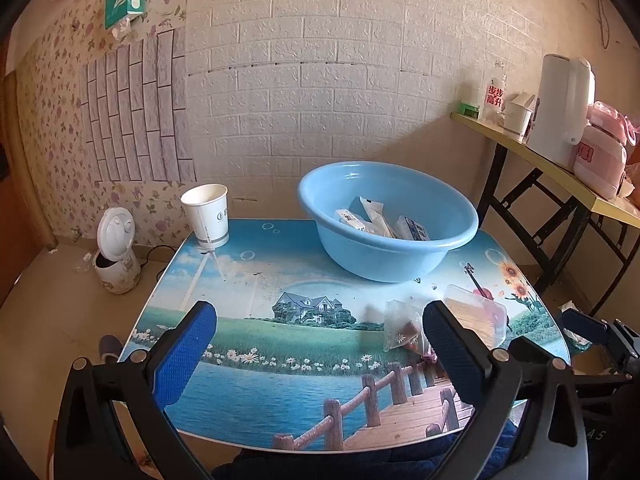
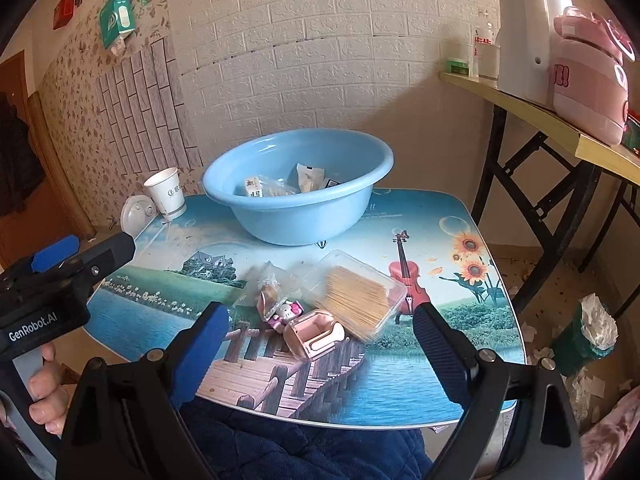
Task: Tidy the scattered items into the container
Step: 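Withdraw both tools from the basin back over the remaining items, then move the left tool toward the clear zip bag while the right approaches the pink plastic holder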
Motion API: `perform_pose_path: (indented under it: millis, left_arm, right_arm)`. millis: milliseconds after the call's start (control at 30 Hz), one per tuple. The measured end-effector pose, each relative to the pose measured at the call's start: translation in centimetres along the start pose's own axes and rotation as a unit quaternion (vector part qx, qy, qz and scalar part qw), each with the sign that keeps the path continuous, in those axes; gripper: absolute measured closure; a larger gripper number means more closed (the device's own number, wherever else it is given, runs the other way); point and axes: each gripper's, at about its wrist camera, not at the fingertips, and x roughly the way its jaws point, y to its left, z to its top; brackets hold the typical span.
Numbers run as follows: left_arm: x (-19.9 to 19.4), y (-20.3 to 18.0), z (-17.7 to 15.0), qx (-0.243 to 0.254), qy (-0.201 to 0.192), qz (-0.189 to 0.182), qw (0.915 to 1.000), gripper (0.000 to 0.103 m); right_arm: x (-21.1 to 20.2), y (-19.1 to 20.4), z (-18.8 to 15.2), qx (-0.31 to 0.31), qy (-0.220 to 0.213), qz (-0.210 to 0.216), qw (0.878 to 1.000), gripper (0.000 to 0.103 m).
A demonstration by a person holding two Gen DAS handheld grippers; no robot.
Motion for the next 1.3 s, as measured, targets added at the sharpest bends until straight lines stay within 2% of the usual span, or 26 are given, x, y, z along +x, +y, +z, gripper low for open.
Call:
perform_pose_path:
  millis: [200, 567, 900, 1300]
  left_arm:
    - [0.2, -0.2, -1.2, 0.008, 0.010, 0.000, 0.9999, 0.000]
    - [0.4, 0.1, -2.5, 0.008, 0.022, -0.007, 0.9997, 0.000]
    - [1.4, -0.3, -3.9, 0.015, 0.043, -0.003, 0.9989, 0.000]
    - [2.3, -1.1, -4.6, 0.025, 0.059, -0.009, 0.9979, 0.000]
  right_arm:
    - [-0.2, -0.2, -0.6, 0.008, 0.000, -0.019, 1.000, 0.009]
    - [0.2, -0.5, -2.0, 0.019, 0.021, -0.014, 0.999, 0.009]
    - [0.8, -1.6, -3.4, 0.018, 0.035, -0.027, 0.999, 0.009]
    - [1.6, -3.3, -4.1, 0.043, 0.051, -0.024, 0.997, 0.008]
